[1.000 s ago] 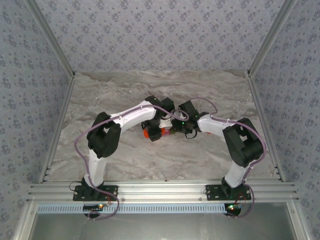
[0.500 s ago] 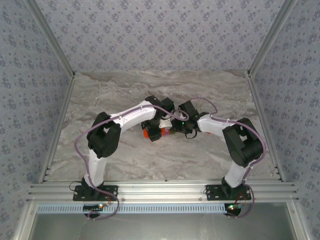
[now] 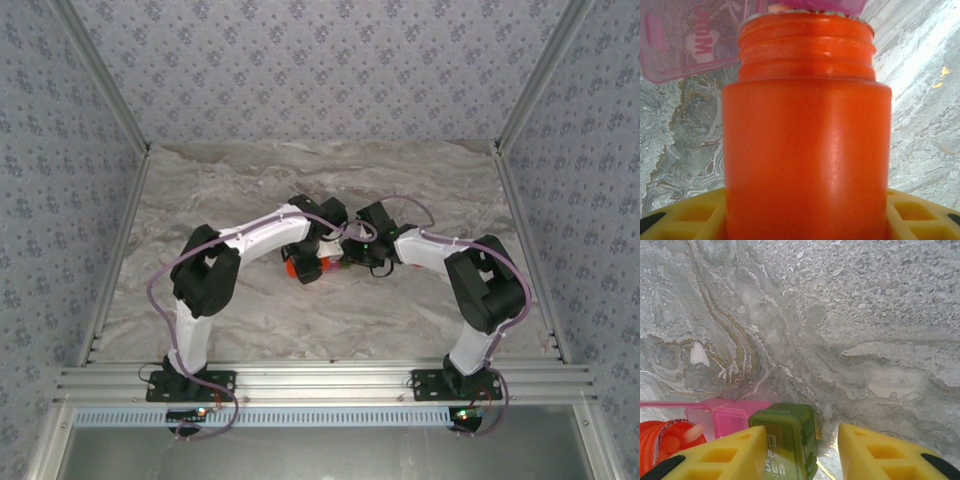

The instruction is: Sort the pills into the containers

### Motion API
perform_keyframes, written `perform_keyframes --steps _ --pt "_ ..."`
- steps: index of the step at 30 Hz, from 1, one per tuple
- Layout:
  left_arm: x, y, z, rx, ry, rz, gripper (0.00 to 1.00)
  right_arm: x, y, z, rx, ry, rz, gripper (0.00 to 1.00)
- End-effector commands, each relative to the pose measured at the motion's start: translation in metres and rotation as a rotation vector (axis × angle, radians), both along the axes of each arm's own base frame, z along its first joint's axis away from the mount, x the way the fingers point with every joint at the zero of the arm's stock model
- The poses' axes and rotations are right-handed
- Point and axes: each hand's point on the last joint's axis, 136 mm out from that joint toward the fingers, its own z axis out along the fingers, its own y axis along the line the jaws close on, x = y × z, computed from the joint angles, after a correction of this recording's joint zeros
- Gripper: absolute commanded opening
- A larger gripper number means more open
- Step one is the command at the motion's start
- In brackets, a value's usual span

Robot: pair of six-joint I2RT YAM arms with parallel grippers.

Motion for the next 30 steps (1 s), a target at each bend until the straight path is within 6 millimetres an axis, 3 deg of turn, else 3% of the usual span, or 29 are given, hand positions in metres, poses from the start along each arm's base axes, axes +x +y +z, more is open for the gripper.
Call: perform_keyframes --steps 1,7,20,30 --pt "0.001 0.003 0.006 -0.020 -0.030 0.008 0.00 -0.005 0.003 -0.007 -0.018 0.033 0.006 0.44" --pt "0.007 0.000 0.014 -0.095 -0.070 0.034 0.00 -0.006 0.002 -0.010 -0.028 0.040 0.005 0.44" --pt "0.000 0.002 0.017 -0.178 -0.087 0.052 0.00 -0.008 0.000 -0.012 -0.052 0.050 0.001 0.44" --pt "-0.005 0.002 0.014 -0.289 -0.117 0.082 0.00 -0.002 0.003 -0.002 -0.055 0.036 0.003 0.45"
